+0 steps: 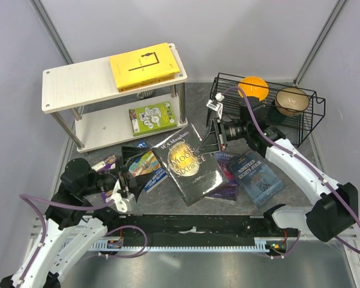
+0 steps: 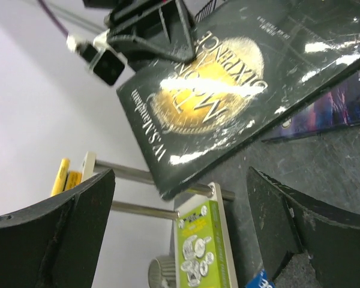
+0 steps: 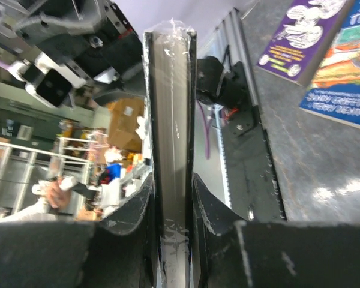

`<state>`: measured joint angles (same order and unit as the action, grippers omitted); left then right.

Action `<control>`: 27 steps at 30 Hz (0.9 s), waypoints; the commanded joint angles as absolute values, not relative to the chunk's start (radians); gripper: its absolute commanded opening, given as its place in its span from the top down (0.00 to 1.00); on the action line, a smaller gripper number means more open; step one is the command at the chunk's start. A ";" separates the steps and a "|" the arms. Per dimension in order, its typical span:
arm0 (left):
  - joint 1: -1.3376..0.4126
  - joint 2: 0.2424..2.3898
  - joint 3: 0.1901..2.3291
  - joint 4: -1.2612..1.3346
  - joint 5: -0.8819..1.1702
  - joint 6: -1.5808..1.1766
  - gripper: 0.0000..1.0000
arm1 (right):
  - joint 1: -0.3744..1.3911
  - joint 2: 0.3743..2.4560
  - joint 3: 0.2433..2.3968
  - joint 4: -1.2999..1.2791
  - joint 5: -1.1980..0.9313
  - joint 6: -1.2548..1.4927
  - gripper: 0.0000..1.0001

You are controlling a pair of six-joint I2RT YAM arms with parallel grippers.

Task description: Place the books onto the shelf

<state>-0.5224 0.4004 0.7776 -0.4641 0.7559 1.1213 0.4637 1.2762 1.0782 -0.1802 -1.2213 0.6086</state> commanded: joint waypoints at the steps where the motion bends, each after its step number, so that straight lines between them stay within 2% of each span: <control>1: -0.572 0.462 0.770 -0.422 0.799 1.284 0.04 | 0.483 1.287 1.057 0.230 -1.302 0.946 1.00; 4: -0.612 0.492 0.746 -0.420 0.761 1.319 0.02 | 0.492 1.304 1.037 0.392 -1.304 1.086 1.00; 7: -0.670 0.515 0.744 -0.396 0.694 1.357 0.01 | 0.506 1.310 1.037 0.396 -1.299 1.100 1.00; 11: -0.852 0.606 0.759 -0.345 0.467 1.433 0.00 | 0.518 1.321 1.025 0.440 -1.298 1.152 1.00; 15: -0.982 0.670 0.773 -0.272 0.330 1.454 0.01 | 0.522 1.324 1.012 0.495 -1.305 1.206 1.00; 17: -1.011 0.686 0.790 -0.265 0.290 1.451 0.04 | 0.520 1.318 1.002 0.502 -1.307 1.218 1.00; 20: -1.037 0.701 0.819 -0.265 0.246 1.408 0.16 | 0.520 1.305 0.999 0.503 -1.313 1.224 1.00; 23: -1.049 0.700 0.842 -0.287 0.229 1.385 0.63 | 0.511 1.304 1.008 0.497 -1.315 1.229 1.00; 25: -1.051 0.692 0.850 -0.301 0.226 1.393 0.76 | 0.503 1.307 1.017 0.495 -1.316 1.229 1.00; 27: -1.054 0.692 0.864 -0.314 0.225 1.394 0.98 | 0.499 1.312 1.022 0.491 -1.315 1.227 1.00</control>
